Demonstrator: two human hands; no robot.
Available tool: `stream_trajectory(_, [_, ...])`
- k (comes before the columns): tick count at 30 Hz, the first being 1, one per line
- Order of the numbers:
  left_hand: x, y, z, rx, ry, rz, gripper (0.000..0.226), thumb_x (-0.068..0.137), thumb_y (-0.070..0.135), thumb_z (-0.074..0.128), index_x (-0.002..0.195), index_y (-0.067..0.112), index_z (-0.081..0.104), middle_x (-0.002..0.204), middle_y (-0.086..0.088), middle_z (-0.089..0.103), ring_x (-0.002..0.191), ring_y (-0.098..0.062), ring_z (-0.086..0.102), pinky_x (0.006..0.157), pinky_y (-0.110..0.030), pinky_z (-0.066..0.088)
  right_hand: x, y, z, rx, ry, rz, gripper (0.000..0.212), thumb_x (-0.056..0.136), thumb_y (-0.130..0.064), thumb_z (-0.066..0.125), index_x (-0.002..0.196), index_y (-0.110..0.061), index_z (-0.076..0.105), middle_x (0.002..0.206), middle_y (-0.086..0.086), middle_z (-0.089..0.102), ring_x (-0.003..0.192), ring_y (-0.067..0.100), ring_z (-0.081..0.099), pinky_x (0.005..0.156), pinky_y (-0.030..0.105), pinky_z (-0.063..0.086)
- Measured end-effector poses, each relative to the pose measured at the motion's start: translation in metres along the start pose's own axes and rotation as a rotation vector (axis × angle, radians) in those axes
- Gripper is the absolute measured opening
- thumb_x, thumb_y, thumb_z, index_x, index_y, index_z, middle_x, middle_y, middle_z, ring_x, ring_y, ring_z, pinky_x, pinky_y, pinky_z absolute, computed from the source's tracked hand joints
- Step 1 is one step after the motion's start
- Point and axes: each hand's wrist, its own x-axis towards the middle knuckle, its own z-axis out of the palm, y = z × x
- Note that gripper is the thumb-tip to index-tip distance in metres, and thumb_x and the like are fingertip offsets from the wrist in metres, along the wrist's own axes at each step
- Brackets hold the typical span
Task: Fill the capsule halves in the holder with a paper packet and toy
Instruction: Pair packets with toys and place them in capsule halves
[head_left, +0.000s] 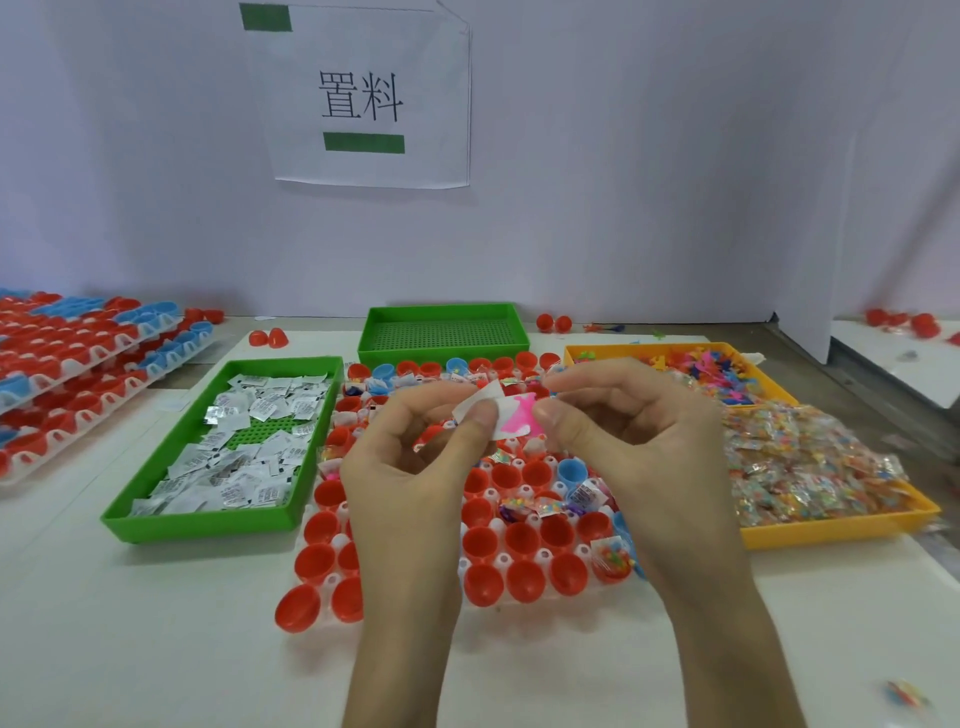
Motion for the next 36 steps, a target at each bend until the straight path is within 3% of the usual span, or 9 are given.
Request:
stream_trajectory(8, [-0.002, -0.002, 0.002, -0.087, -0.044, -0.044, 0.012, 0.068, 0.024, 0.078, 0.079, 0.024, 0.077, 0.078, -0.003, 0.072, 0.071, -0.012, 0.069, 0.069, -0.022, 0.057, 0.000, 0.006, 0.006, 0.020, 0.018, 0.083, 0.018, 0.077, -0.025, 0.077, 0.093, -0.018, 0.076, 0.083, -0.001, 0.075, 0.075, 0.013, 0.072, 0.069, 0.021, 0.057])
stream_trajectory(14, [0.001, -0.003, -0.009, -0.082, -0.032, -0.028, 0.011, 0.071, 0.025, 0.078, 0.082, 0.024, 0.077, 0.077, -0.002, 0.074, 0.075, -0.018, 0.072, 0.068, -0.022, 0.057, -0.001, 0.008, 0.010, 0.061, 0.028, 0.056, 0.010, 0.083, -0.008, 0.076, 0.091, -0.014, 0.075, 0.080, 0.002, 0.076, 0.069, 0.016, 0.073, 0.065, 0.018, 0.055])
stream_trajectory(19, [0.032, -0.012, -0.079, 0.403, 0.386, 0.196, 0.022, 0.085, 0.014, 0.075, 0.087, 0.036, 0.074, 0.091, 0.005, 0.076, 0.084, -0.010, 0.070, 0.071, -0.011, 0.052, -0.002, 0.011, 0.003, 0.048, 0.071, 0.062, 0.013, 0.082, -0.008, 0.077, 0.087, -0.019, 0.075, 0.078, 0.001, 0.076, 0.067, 0.016, 0.072, 0.063, 0.019, 0.055])
stream_trajectory(21, [0.045, -0.020, -0.113, 0.656, 0.493, 0.128, 0.022, 0.093, 0.012, 0.066, 0.106, 0.028, 0.073, 0.117, -0.006, 0.072, 0.107, -0.019, 0.064, 0.094, -0.026, 0.050, -0.001, 0.013, -0.001, 0.051, 0.085, 0.070, 0.013, 0.082, -0.006, 0.077, 0.087, -0.018, 0.075, 0.078, 0.001, 0.075, 0.068, 0.015, 0.071, 0.065, 0.019, 0.055])
stream_trajectory(24, [0.045, -0.030, -0.125, 0.977, 0.375, -0.005, 0.036, 0.098, 0.014, 0.059, 0.134, 0.018, 0.063, 0.148, -0.005, 0.052, 0.140, -0.025, 0.041, 0.118, -0.052, 0.028, 0.001, 0.017, -0.001, 0.030, 0.084, 0.099, 0.013, 0.082, -0.007, 0.077, 0.085, -0.019, 0.075, 0.079, 0.002, 0.075, 0.072, 0.018, 0.072, 0.067, 0.020, 0.056])
stream_trajectory(27, [0.034, -0.022, -0.091, 0.810, 0.269, 0.126, 0.039, 0.095, 0.026, 0.064, 0.134, 0.027, 0.063, 0.142, 0.010, 0.056, 0.133, -0.007, 0.047, 0.111, -0.040, 0.038, 0.001, 0.022, 0.004, 0.001, 0.059, 0.119, 0.011, 0.083, -0.007, 0.078, 0.088, -0.016, 0.075, 0.080, 0.001, 0.076, 0.073, 0.018, 0.073, 0.069, 0.022, 0.058])
stream_trajectory(29, [0.024, -0.010, -0.059, 0.510, 0.058, 0.054, 0.033, 0.087, 0.039, 0.068, 0.120, 0.033, 0.071, 0.118, 0.020, 0.070, 0.109, 0.005, 0.062, 0.089, -0.019, 0.050, 0.000, 0.024, 0.009, -0.025, 0.042, 0.108, 0.010, 0.083, -0.006, 0.078, 0.089, -0.014, 0.075, 0.080, 0.001, 0.076, 0.075, 0.017, 0.073, 0.072, 0.025, 0.059])
stream_trajectory(32, [0.006, -0.009, -0.026, 0.173, -0.237, -0.124, 0.033, 0.077, 0.041, 0.072, 0.106, 0.025, 0.077, 0.097, 0.005, 0.078, 0.089, -0.009, 0.074, 0.072, -0.015, 0.055, 0.000, 0.026, 0.011, -0.035, 0.008, 0.069, 0.012, 0.084, -0.001, 0.076, 0.090, -0.012, 0.075, 0.082, 0.000, 0.076, 0.079, 0.014, 0.073, 0.074, 0.023, 0.058])
stream_trajectory(36, [-0.006, -0.020, -0.005, 0.031, -0.189, -0.144, 0.017, 0.077, 0.030, 0.074, 0.090, 0.022, 0.080, 0.084, -0.007, 0.077, 0.079, -0.019, 0.073, 0.073, -0.022, 0.057, -0.001, 0.025, 0.006, -0.070, -0.056, 0.031, 0.014, 0.085, 0.000, 0.074, 0.092, -0.012, 0.075, 0.083, -0.004, 0.076, 0.081, 0.010, 0.073, 0.072, 0.017, 0.055])
